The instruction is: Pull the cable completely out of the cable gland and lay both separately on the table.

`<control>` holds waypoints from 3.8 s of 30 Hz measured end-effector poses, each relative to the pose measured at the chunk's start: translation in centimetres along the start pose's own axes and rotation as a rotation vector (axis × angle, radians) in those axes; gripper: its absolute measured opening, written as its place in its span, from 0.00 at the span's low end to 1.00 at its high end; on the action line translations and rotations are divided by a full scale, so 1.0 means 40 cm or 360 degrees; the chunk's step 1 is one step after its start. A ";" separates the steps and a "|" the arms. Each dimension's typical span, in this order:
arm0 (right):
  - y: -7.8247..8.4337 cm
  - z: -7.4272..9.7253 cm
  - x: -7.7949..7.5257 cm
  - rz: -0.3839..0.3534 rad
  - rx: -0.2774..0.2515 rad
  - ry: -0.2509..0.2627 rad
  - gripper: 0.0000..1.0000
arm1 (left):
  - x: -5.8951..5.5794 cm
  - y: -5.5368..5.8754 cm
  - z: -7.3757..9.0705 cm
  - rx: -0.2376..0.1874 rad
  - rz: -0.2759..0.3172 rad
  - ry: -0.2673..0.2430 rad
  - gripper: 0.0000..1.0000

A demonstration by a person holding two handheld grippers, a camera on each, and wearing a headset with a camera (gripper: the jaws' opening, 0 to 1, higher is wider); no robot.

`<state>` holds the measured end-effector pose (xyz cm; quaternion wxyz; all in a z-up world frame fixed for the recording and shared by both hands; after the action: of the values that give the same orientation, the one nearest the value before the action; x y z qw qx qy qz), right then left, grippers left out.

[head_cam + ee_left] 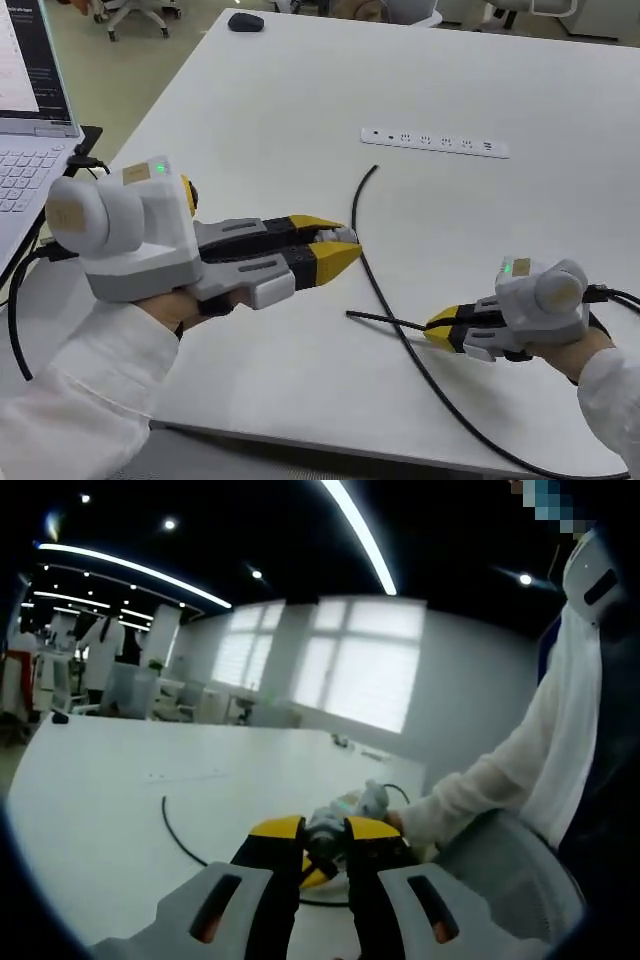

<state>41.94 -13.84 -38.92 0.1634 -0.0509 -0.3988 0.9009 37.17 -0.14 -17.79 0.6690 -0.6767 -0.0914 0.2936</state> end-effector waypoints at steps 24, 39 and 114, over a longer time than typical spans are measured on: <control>0.018 -0.023 -0.016 -0.0128 -0.0036 0.0064 0.09 | 0.018 0.024 0.001 0.0056 0.0039 -0.0048 0.17; -0.071 0.045 -0.031 -0.0111 -0.0192 0.0081 0.37 | 0.033 0.059 -0.019 0.0139 0.0047 -0.0058 0.17; -0.130 0.350 0.080 -0.0386 -0.0405 0.0359 0.55 | 0.291 0.291 -0.108 0.0614 0.0068 -0.0343 0.59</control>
<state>37.15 -19.32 -25.50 0.3064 -0.1234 -0.4917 0.8057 45.71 1.16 -32.45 0.7660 -0.5027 -0.0902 0.3903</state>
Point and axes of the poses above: the centre of the closed fingertips' face, and the gripper's own axes: z roughly backward along the fingers, x roughly to its left, y roughly out of its underside, the point moved 2 cm from there along z, roughly backward along the fingers
